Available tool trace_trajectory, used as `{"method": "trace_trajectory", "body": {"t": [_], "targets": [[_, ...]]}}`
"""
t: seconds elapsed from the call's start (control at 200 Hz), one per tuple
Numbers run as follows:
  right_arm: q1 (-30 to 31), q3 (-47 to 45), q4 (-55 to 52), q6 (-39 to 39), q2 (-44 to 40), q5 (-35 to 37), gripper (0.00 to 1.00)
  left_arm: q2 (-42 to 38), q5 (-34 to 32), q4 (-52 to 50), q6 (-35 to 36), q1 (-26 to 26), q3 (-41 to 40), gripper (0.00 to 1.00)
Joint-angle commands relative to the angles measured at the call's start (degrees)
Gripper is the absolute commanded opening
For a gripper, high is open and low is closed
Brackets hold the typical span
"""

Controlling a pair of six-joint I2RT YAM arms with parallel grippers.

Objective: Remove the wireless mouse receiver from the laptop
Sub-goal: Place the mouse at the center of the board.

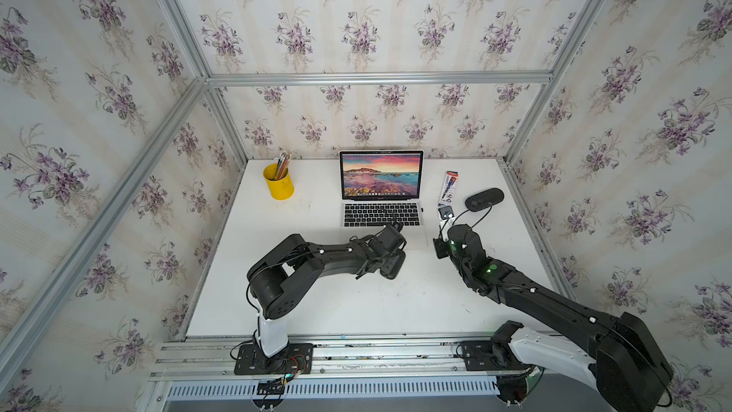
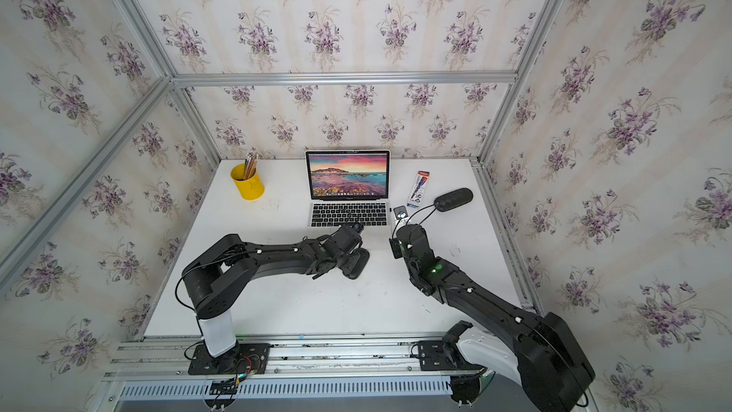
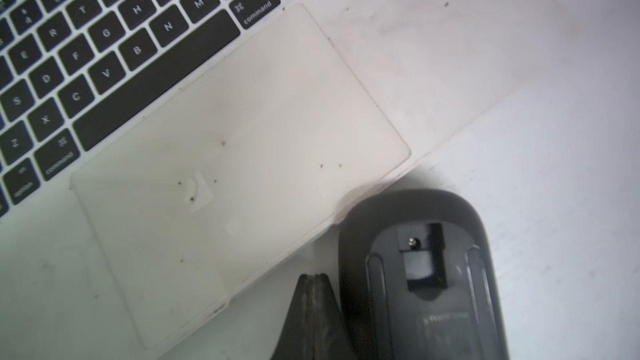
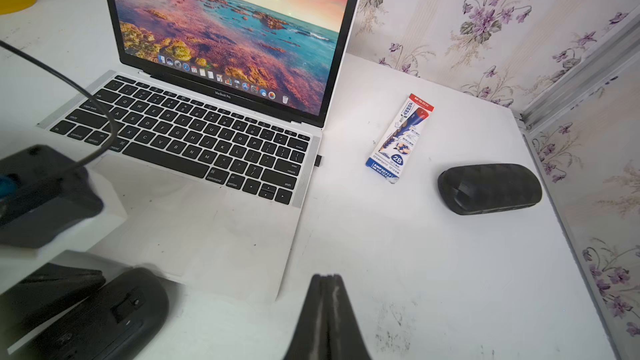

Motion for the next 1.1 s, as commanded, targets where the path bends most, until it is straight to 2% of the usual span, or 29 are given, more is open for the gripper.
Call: {"method": "trace_trajectory", "body": {"t": [0.0,0.365,0.864,0.884,1.094], "targets": [[-0.3,0.3,2.0,0.8,1.0,0.6,0.0,1.0,2.3,2.5,-0.4,-0.1,1.1,0.0],[-1.0,0.6,5.2,0.3,3.3,2.2,0.0,2.0,4.1,3.2,0.2,-0.8,2.2,0.0],[-5.3,3.9,6.1,-0.3,7.1,-6.2,0.0,4.1,8.2,5.3,1.7,-1.8,4.8,0.0],[-7.7,4.3,5.9,-0.5,7.5,-6.9,0.0,4.1,8.3,5.3,1.8,-1.9,4.9,0.0],[-15.8,10.4,6.6,-6.0,13.7,-15.6,0.0,2.8,9.0,5.8,2.5,-2.4,3.8,0.0]]}}
